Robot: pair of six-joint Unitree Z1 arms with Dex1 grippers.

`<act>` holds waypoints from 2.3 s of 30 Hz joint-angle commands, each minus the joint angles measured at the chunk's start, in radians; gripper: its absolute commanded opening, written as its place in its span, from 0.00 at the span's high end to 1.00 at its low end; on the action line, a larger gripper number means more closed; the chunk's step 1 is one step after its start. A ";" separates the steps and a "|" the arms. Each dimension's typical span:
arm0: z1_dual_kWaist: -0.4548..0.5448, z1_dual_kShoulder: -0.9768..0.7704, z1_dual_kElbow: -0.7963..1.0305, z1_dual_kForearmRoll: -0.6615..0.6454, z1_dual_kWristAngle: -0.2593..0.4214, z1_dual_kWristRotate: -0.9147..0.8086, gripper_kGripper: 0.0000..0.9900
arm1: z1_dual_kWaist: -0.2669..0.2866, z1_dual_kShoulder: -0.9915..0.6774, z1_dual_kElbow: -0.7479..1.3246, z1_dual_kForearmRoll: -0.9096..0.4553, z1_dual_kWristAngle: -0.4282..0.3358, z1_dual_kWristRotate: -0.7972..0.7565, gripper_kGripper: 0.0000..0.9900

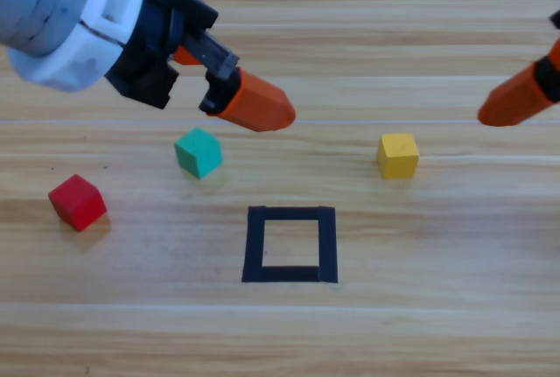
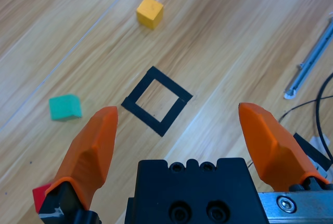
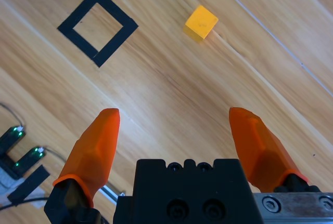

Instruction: Stack the blocks in the rectangular block: red at the bottom, yellow in the middle, green on top

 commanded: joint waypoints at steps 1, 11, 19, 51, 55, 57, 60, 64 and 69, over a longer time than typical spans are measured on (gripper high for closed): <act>0.042 -0.023 -0.003 0.070 0.058 -0.069 0.00 | -0.044 0.272 -0.046 -0.009 -0.065 0.081 0.05; 0.256 0.002 -0.015 0.218 0.162 -0.195 0.00 | -0.109 0.760 -0.560 0.272 -0.107 0.280 0.05; 0.425 0.111 -0.050 0.316 0.153 -0.246 0.00 | -0.113 1.045 -0.953 0.544 -0.076 0.403 0.02; 0.684 0.346 0.012 0.344 -0.119 0.218 0.01 | -0.061 0.754 -0.747 0.533 -0.015 0.550 1.00; 0.687 0.376 0.003 0.334 -0.120 0.231 0.01 | -0.061 0.675 -0.655 0.479 -0.018 0.593 1.00; 0.683 0.381 0.008 0.334 -0.103 0.219 0.01 | -0.060 0.629 -0.593 0.445 -0.025 0.627 1.00; 0.646 0.408 0.002 0.334 -0.077 0.195 0.01 | -0.041 0.560 -0.528 0.410 -0.024 0.661 1.00; 0.601 0.448 -0.017 0.336 -0.039 0.156 0.00 | -0.024 0.500 -0.419 0.315 -0.018 0.659 1.00; 0.588 0.470 -0.027 0.336 -0.014 0.132 0.00 | -0.024 0.520 -0.379 0.271 -0.021 0.610 1.00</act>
